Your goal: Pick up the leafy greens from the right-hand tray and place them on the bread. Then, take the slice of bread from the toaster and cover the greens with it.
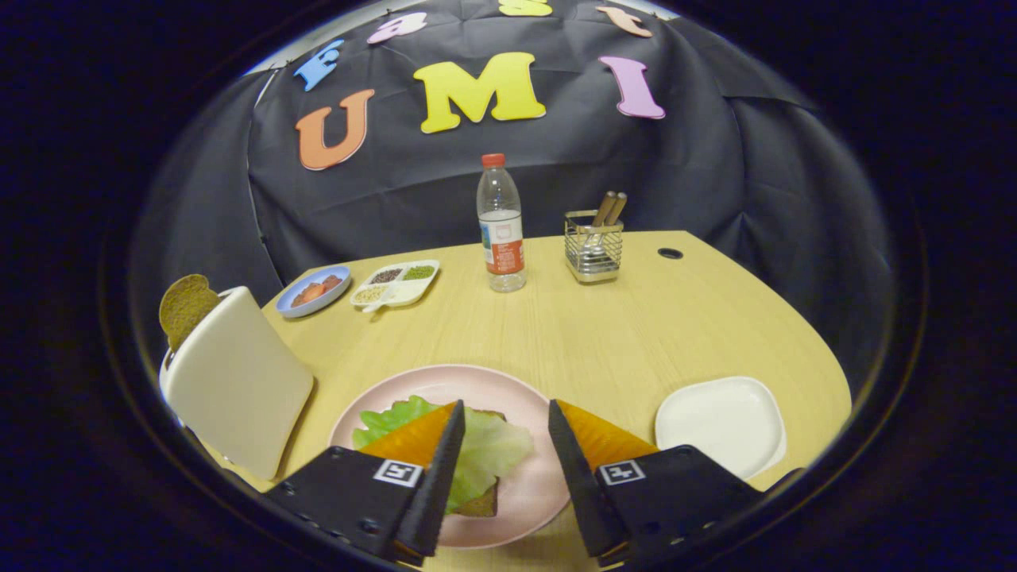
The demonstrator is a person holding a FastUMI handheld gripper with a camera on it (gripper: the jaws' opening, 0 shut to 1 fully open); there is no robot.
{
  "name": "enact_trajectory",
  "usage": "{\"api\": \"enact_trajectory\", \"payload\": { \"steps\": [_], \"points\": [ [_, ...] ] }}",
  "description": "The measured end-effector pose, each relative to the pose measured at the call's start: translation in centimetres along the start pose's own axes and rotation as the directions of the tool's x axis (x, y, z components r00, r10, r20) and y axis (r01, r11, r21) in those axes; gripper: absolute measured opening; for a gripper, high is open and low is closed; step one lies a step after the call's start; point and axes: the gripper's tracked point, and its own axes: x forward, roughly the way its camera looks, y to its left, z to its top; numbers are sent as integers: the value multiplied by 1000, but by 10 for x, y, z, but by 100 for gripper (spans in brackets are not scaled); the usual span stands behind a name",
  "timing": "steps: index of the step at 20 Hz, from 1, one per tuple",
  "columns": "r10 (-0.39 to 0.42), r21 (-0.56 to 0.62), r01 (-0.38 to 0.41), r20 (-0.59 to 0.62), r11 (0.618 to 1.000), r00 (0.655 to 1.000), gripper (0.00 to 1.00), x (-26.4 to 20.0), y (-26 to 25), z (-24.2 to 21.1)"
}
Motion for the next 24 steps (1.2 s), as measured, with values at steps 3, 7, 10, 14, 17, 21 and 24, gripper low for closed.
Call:
{"api": "enact_trajectory", "payload": {
  "steps": [3, 7, 10, 14, 17, 21, 24],
  "points": [
    [-30, -14, 30, 35, 999, 999, 91, -23, -6, 14],
    [-41, -1, 41, 95, 999, 995, 93, -61, -6, 37],
    [-24, -2, 24, 122, 1000, 992, 95, -89, 7, 54],
    [29, -28, -25, 172, 999, 985, 96, -116, 50, 85],
    [79, -53, -71, 186, 996, 979, 96, -128, 98, 101],
    [124, -106, -105, 190, 989, 974, 96, -130, 159, 108],
    [163, -137, -139, 177, 981, 971, 96, -129, 201, 107]
  ]
}}
